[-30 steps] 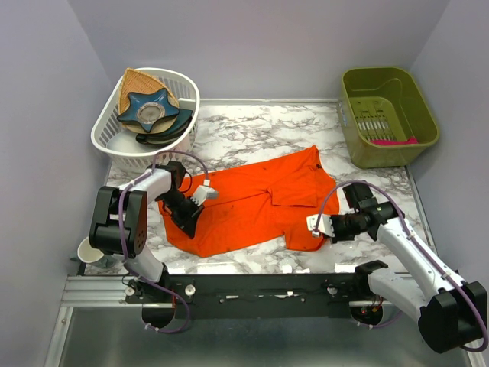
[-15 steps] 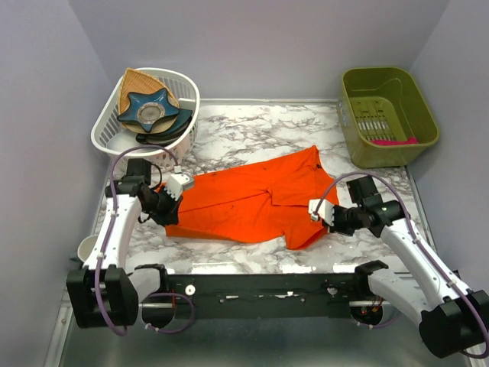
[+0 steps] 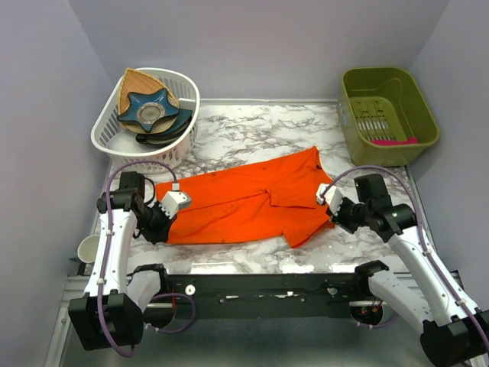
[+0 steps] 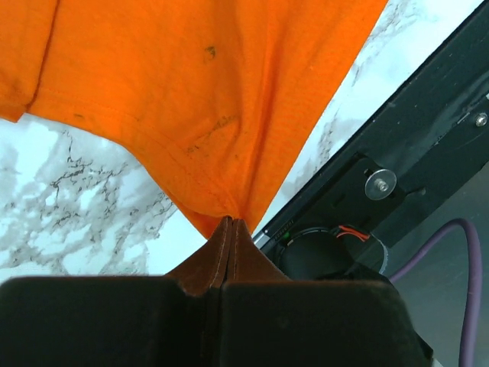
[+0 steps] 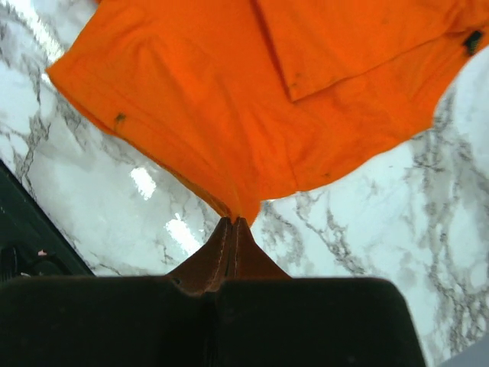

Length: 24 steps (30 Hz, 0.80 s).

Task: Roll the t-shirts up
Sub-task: Fold the T-shirt at the center of the board.

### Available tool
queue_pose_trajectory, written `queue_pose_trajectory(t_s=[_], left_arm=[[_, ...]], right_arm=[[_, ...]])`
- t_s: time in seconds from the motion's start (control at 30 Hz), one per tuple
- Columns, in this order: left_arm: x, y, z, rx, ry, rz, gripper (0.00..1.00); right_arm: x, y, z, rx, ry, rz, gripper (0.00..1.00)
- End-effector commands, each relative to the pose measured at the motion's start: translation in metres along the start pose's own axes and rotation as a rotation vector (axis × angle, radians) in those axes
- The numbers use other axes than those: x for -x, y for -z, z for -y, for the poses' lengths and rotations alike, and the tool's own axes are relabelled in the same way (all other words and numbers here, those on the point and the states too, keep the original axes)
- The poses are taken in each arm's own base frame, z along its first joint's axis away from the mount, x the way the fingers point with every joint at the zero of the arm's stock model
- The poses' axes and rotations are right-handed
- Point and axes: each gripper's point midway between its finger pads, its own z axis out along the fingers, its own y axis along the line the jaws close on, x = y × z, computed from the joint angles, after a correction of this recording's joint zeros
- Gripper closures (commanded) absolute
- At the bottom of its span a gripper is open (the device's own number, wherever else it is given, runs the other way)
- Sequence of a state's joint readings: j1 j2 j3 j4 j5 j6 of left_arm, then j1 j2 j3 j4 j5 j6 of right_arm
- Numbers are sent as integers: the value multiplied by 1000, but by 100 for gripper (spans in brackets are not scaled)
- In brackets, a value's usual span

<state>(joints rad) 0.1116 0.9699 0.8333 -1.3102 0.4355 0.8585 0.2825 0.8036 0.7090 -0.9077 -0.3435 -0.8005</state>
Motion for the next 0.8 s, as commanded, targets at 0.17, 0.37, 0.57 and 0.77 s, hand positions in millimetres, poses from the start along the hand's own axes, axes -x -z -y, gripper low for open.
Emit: queue_pose_trajectory(t_s=[0.17,0.37,0.57,0.77], left_arm=[[-31,13,21,-13,116,-128,100],[-31,15,14,50,155,-117,100],[-30,10,7,39,190,-134,100],[-27,-3,-6,-7,325,-202,100]], right_arm=[[38,43,33,-166,-81,59,100],[57,50,49,-204,-100,102,100],[81,37,67,-165,-85,128,100],[101,25,93,-150,-27,122,100]])
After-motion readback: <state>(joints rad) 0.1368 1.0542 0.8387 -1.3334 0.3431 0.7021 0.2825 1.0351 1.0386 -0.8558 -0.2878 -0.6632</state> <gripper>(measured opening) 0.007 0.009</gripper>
